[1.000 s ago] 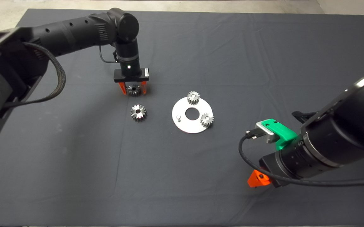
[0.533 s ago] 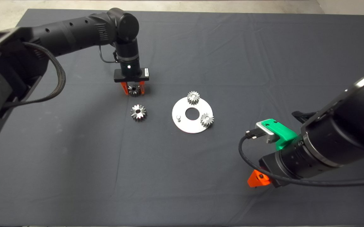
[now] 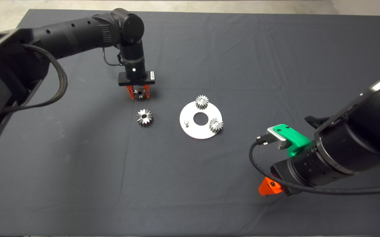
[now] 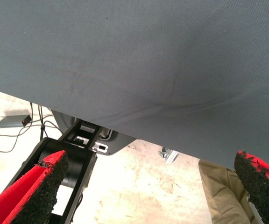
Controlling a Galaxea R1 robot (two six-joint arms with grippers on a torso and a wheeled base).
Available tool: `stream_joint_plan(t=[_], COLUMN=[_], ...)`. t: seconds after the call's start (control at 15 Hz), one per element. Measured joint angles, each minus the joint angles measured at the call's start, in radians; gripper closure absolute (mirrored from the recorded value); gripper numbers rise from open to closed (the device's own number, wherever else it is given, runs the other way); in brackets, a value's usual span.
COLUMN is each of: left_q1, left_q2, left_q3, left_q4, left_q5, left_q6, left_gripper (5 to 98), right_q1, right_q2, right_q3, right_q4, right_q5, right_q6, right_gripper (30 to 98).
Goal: Remove an incorrectly installed larger gear and replace it with the correct smaller gear
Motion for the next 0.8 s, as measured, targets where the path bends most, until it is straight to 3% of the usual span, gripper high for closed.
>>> stream_joint_plan(t=[0.8], left_q1=[0.000], left_q2=[0.000], left_q3=[0.026], left_q4=[0.001], left_q5=[0.000], left_q6=[0.000], left_gripper=[72.0], right_q1=[0.000], right_q2=[0.000], right_q3=[-0.003], right_q4=[0.000], right_q5=[0.000], right_q6=[0.000], right_gripper=[34.5])
